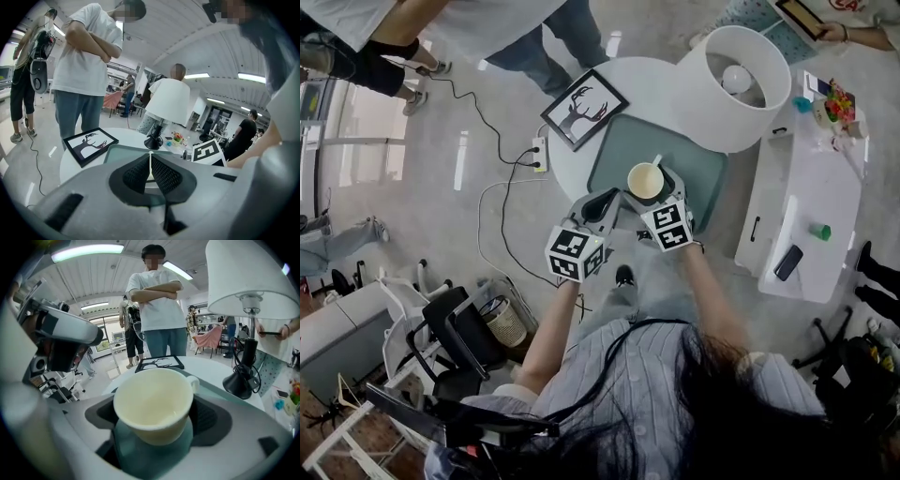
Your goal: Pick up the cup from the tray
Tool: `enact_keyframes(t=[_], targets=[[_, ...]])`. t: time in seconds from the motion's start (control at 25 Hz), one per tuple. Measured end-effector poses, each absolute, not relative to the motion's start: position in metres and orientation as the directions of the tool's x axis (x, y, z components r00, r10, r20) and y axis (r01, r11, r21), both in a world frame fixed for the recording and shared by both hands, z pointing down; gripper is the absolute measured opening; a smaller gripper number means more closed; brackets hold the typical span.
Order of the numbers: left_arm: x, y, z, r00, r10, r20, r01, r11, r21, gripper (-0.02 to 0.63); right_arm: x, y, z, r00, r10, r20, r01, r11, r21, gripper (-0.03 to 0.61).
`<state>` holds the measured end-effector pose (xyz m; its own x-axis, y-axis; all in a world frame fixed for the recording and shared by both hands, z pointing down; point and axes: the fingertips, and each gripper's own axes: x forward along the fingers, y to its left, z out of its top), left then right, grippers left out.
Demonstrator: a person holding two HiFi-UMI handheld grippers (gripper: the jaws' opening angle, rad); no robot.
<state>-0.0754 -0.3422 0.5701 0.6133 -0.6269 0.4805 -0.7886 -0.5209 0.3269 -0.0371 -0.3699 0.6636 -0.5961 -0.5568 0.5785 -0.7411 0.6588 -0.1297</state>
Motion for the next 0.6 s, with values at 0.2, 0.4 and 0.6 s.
enact_keyframes(t=[0.2, 0.4, 0.6], targets=[[-0.088, -0.340, 0.575, 0.592, -0.637, 0.494, -0.805, -0.494, 0.328, 0.015, -0.041, -0.379, 0.667, -0.599, -0.559, 0.574, -0.722, 0.687, -0.085, 0.408], [-0.094, -0.334, 0.580, 0.586, -0.632, 0.507, -0.810, -0.486, 0.329, 0.015, -0.047, -0.385, 0.670, -0.588, -0.584, 0.561, -0.731, 0.680, -0.059, 0.407], [-0.099, -0.331, 0.580, 0.583, -0.633, 0.509, -0.812, -0.485, 0.325, 0.015, -0.048, -0.389, 0.672, -0.549, -0.609, 0.573, -0.757, 0.653, -0.031, 0.407]])
